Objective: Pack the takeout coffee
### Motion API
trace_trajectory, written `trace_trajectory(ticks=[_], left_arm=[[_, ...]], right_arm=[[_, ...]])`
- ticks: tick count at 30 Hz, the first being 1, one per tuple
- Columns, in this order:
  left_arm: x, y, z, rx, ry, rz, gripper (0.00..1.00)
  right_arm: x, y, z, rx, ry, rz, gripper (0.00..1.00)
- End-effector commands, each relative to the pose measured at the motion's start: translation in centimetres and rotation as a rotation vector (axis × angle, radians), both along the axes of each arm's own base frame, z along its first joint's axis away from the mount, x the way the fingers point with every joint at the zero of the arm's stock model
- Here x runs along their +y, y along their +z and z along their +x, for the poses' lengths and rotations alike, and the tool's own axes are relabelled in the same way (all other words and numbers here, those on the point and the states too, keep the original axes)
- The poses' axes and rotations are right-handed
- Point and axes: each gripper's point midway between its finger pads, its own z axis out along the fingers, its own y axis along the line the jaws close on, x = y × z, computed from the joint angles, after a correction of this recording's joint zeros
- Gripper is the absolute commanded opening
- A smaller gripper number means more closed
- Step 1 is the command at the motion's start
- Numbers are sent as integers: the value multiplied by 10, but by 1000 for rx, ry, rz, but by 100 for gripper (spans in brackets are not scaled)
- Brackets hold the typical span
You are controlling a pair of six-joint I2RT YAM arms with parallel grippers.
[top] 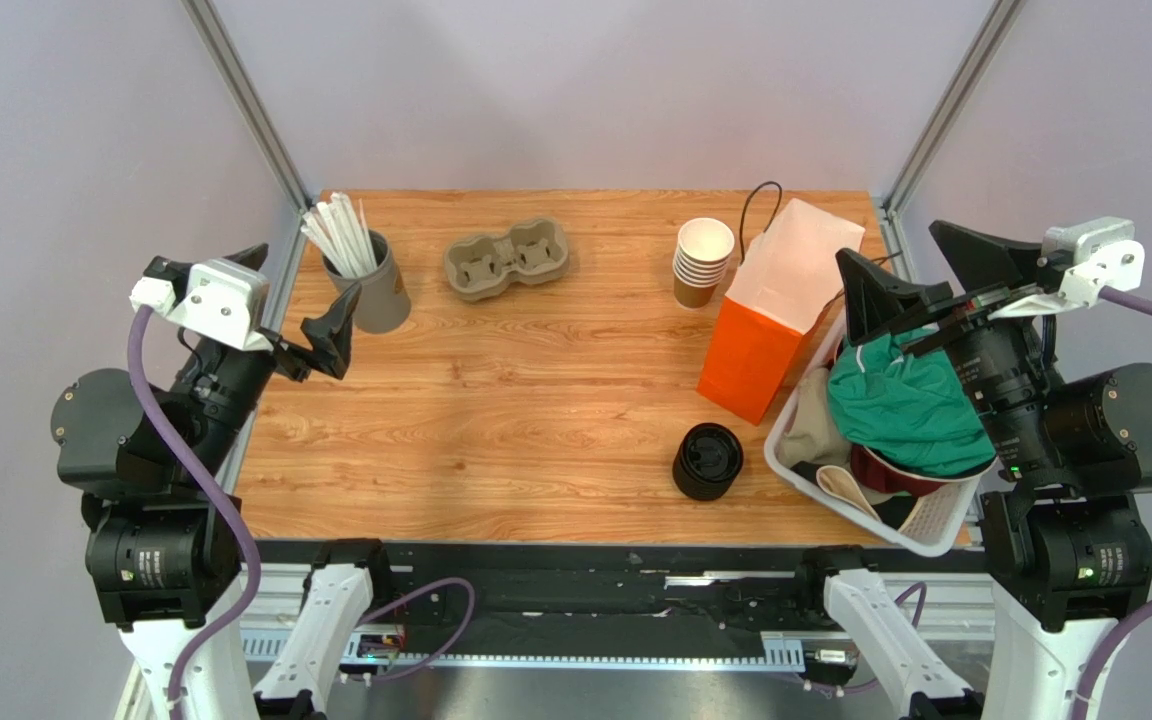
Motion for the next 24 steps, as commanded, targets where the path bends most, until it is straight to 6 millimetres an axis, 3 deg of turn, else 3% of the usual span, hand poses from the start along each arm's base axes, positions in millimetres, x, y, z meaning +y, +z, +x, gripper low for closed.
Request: trace_trajectory(ticks=[1,10,17,24], left_arm=[[-3,2,1,-10,-20,3,99],[-5,-5,6,6,-34,12,99],[-13,-22,10,58,-88,66,99],[-6,-65,23,153,-57,84,99]], right_arm=[[2,13,-11,-52,15,-13,99],[5,7,7,-37,24,-12,99],[3,-10,67,194,-14,86,88],[10,-46,134,345,-104,59,83]])
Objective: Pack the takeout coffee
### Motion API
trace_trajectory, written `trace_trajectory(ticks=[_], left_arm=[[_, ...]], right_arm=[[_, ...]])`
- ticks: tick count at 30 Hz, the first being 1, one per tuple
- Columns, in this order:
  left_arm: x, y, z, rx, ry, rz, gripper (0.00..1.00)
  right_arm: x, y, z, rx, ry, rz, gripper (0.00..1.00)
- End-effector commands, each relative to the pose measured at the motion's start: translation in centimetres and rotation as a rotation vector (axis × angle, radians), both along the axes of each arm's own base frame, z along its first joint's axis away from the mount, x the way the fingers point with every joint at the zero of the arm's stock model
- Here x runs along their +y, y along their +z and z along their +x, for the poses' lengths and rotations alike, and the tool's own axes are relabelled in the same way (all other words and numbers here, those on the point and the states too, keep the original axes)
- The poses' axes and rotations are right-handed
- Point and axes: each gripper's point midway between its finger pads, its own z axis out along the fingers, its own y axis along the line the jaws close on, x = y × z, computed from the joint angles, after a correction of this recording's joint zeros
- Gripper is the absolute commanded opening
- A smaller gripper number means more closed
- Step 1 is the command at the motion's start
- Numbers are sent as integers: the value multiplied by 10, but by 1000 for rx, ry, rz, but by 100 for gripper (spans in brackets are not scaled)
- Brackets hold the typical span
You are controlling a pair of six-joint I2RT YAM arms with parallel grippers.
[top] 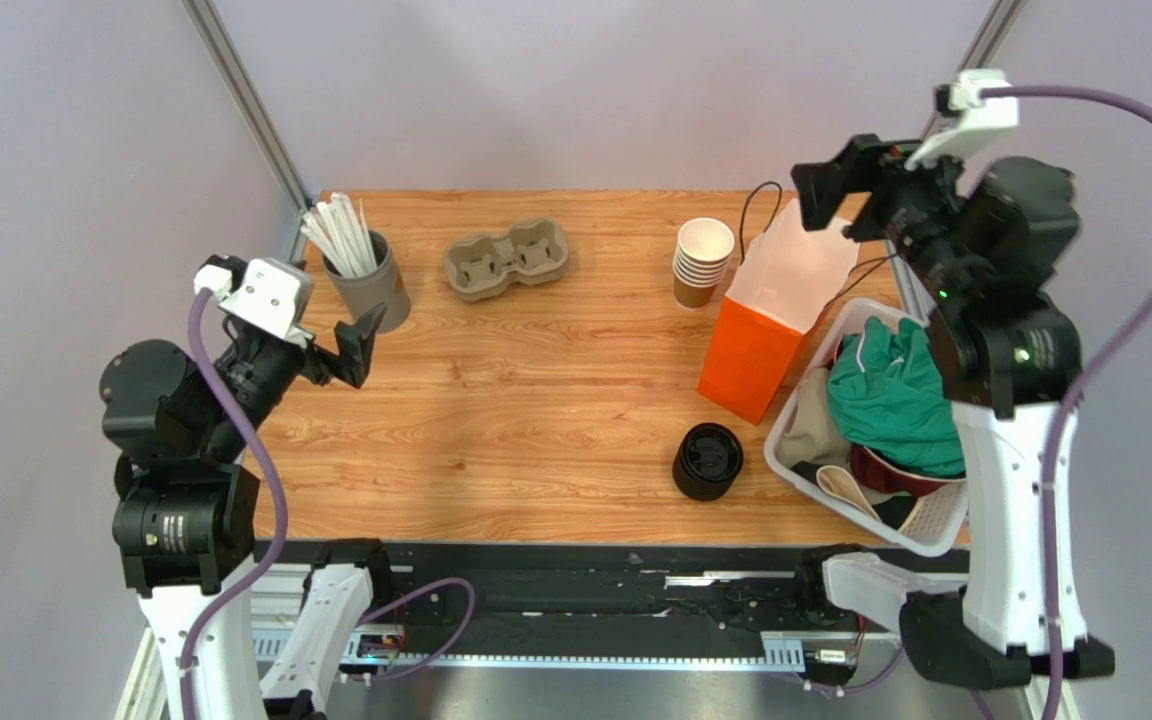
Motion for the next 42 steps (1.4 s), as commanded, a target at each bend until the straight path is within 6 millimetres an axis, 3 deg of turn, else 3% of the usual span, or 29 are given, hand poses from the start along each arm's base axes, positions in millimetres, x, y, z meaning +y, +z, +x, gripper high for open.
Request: trace_trajectory(ticks=[1,9,11,13,14,16,17,18,20,21,22,23,24,27,34,35,36,37,38,39,40,41,42], left_arm=[[2,-29,9,62,5,30,99],[3,-54,18,118,4,15,99],[2,-57,19,126,1,11,99],[3,-61,21,137,5,12,99],[3,-62,21,139,4,15,99],[5,-65,24,147,17,17,99],[6,-66,26,153,22,21,99],[7,-66,27,154,23,26,99],[11,-67,30,162,43,36,99],[13,-68,30,165,55,42,99],[17,-69,32,167,77,50,99],[20,-72,32,177,89,63,99],[22,-75,32,186,102,72,99],[35,-91,33,225,167,97,99],[58,-119,22,290,294,133,99],[59,-126,22,306,296,134,99],[61,-128,21,310,309,136,99],[63,-130,21,315,318,134,99],[65,-136,21,329,332,134,99],[68,-138,22,336,350,137,99],[70,-140,22,337,358,140,99],[71,-144,23,349,364,141,99],[74,-145,23,355,383,140,99]], right_arm=[[6,-22,26,86,-73,-13,82],[38,-103,80,269,-108,-38,70],[42,-109,83,274,-102,-39,67],[51,-104,78,224,-75,-99,67],[71,-99,69,194,-38,-135,67],[77,-86,60,120,-62,-249,70],[98,-80,50,96,-10,-276,71],[107,-83,53,102,-6,-300,71],[128,-69,48,87,39,-309,72],[140,-79,58,113,40,-332,72],[149,-68,60,93,50,-320,72],[161,-69,63,91,71,-327,72],[176,-81,75,112,83,-345,73],[211,-92,103,130,114,-319,73],[292,-140,161,167,219,-260,73],[306,-161,172,185,238,-269,73],[313,-152,179,146,239,-239,73],[319,-155,185,139,240,-234,73],[328,-180,199,161,229,-250,73],[334,-175,205,135,227,-228,73],[338,-183,212,135,227,-230,73],[348,-207,218,156,242,-244,73],[353,-213,222,162,246,-214,73]])
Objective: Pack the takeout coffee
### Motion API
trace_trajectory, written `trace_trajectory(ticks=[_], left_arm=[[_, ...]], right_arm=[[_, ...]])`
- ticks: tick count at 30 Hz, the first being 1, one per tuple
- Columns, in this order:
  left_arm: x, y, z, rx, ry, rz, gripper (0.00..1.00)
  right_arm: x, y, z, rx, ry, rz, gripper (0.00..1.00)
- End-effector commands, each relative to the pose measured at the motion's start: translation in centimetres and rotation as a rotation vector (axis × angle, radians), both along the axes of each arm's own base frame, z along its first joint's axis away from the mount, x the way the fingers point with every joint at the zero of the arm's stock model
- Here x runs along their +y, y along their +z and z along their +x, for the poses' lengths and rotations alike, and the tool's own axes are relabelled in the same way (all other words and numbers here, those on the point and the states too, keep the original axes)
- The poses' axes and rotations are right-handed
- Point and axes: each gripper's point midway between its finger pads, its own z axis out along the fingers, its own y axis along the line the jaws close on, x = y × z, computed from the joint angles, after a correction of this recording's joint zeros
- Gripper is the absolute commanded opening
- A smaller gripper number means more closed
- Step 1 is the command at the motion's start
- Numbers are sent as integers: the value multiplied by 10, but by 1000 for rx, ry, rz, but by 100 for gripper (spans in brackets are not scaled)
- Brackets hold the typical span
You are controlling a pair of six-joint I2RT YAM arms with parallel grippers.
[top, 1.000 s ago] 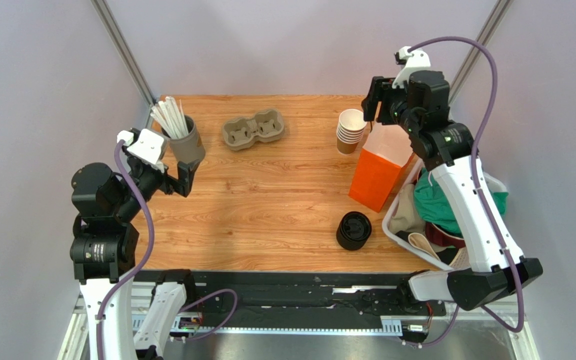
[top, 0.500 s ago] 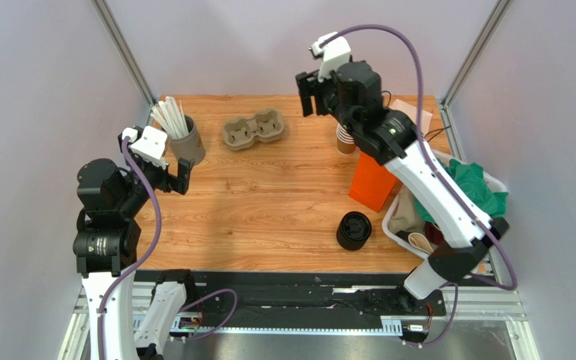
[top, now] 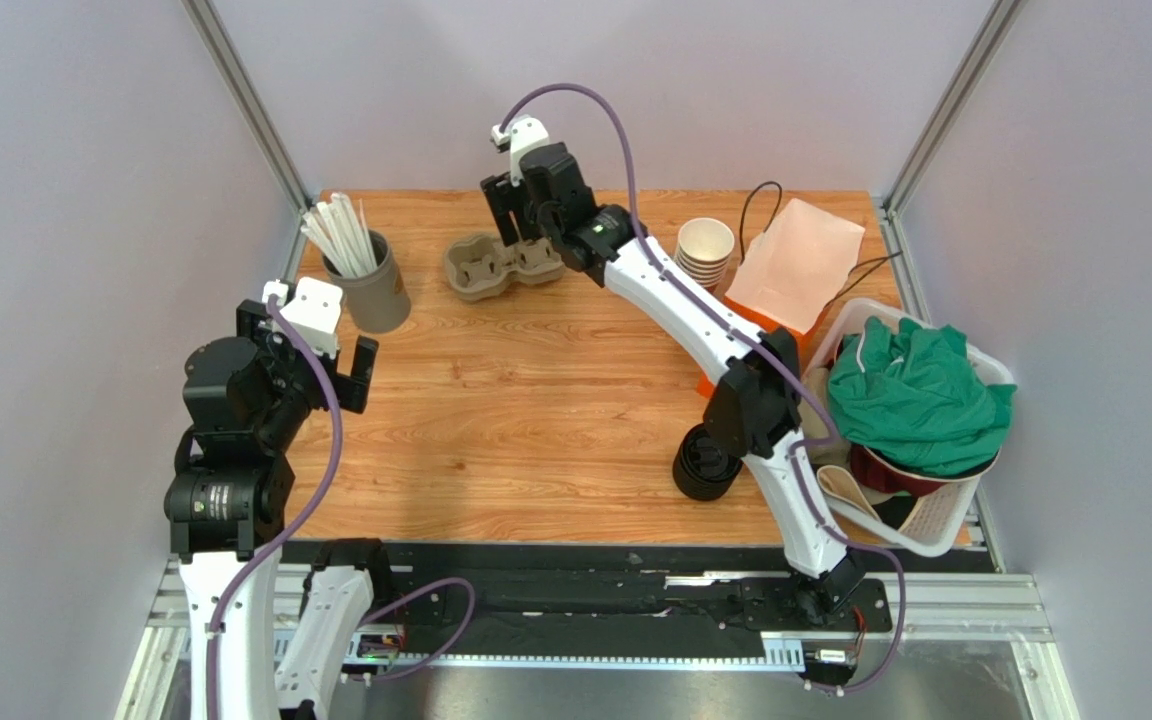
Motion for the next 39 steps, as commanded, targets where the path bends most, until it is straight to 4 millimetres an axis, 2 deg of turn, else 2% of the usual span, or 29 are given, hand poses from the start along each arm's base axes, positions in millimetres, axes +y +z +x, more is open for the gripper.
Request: trace_trajectory(ticks=[1,2,4,5,7,8,10,11,16,22,31,39], left_arm=[[16,-6,2,17,80,29,99],[17,-6,2,18,88,28,99],[21,-6,6,15,102,17,99],[25,-8,7,20,119,10,99],[24,-12,11,33,111,-12,99],[26,-13,11,37,119,-16,99],[25,-15,12,47,112,-29,99],[26,-16,12,50,117,-32,99],[24,-19,9,59,110,-44,99],[24,-24,10,68,108,-47,99],[22,-29,11,77,95,-53,99],[22,-32,13,88,93,-55,99]], right_arm=[[32,22,20,-85,22,169,73],[37,8,22,-70,30,170,72],[42,-6,26,-57,29,188,72],[47,-22,29,-33,26,191,70],[48,-32,36,-23,-3,210,68],[54,-51,39,5,2,214,68],[60,-64,41,24,15,215,68],[64,-78,42,42,20,211,68],[70,-119,44,93,20,186,68],[64,-137,50,87,-12,142,68],[63,-138,60,23,-19,112,68],[67,-138,67,-10,-20,121,63]])
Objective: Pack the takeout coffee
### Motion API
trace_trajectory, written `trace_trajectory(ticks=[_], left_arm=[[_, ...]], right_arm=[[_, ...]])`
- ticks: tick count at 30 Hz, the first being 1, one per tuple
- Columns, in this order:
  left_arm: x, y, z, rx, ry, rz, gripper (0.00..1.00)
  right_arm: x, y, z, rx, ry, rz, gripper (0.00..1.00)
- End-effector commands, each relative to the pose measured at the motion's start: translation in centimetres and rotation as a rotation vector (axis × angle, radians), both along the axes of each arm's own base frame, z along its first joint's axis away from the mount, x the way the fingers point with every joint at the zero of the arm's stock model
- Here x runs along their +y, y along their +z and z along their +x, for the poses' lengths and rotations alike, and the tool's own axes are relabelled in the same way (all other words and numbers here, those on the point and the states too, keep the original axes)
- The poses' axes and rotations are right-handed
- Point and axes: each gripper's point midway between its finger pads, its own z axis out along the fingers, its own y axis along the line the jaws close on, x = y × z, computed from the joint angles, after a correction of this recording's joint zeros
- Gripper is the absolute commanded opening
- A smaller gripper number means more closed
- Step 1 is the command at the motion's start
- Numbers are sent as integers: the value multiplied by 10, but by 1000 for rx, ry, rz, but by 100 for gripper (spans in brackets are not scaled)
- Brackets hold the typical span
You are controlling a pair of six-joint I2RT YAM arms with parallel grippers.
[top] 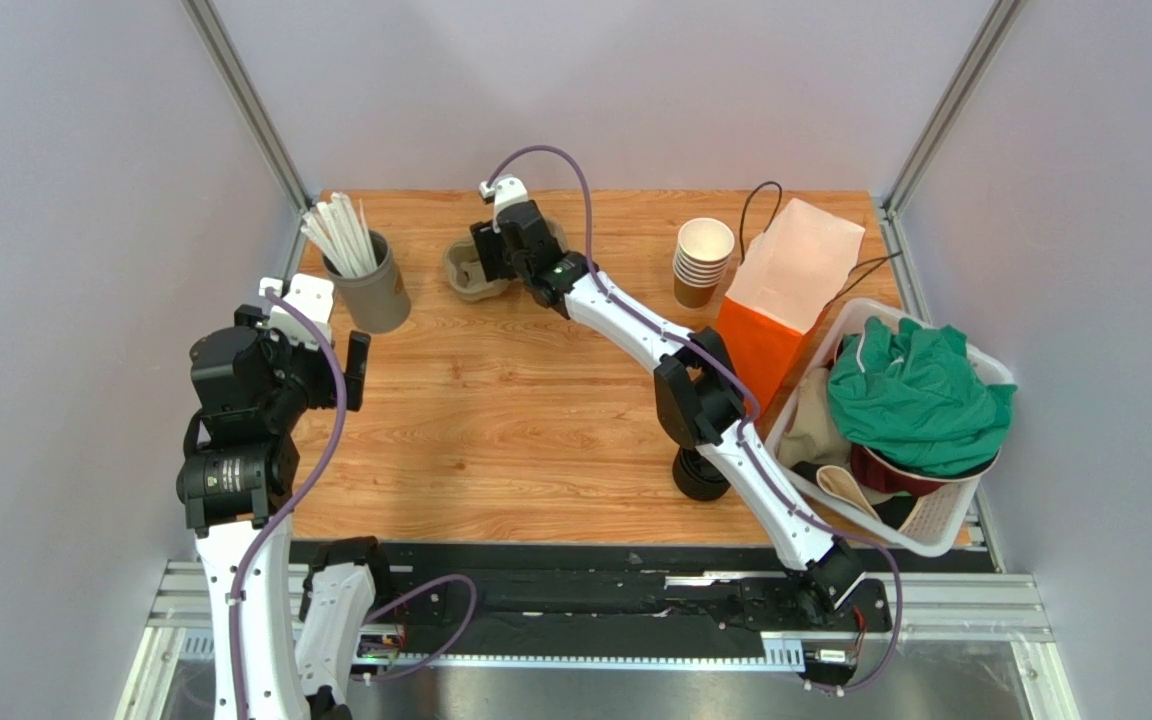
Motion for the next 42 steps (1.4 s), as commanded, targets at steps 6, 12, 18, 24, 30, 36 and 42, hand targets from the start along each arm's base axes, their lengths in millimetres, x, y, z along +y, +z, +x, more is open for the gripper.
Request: trace_trajectory(ticks=[6,12,18,24,30,36,42], left_arm=[[0,3,4,-16,1,-17,99],[0,3,6,-15,0,-21,99],[0,0,6,-9,-1,-23,99],[-1,-1,7,-7,-5,-27,99],[-1,-2,8,-6,-10,-26,99],[-2,-2,8,-6,-16,-28,99],[-4,-1,6,-12,-21,-29,99]], right_arm=[[3,17,16,-91,-32,28,63],[1,17,18,-96,-42,24,60],[1,20,20,-113,-46,25,40],[-1,32,22,-141,-47,16,38],[-2,79,19,-196,-45,53,34],[-7,117,15,-248,-35,59,35],[-10,122,10,-238,-32,53,36]])
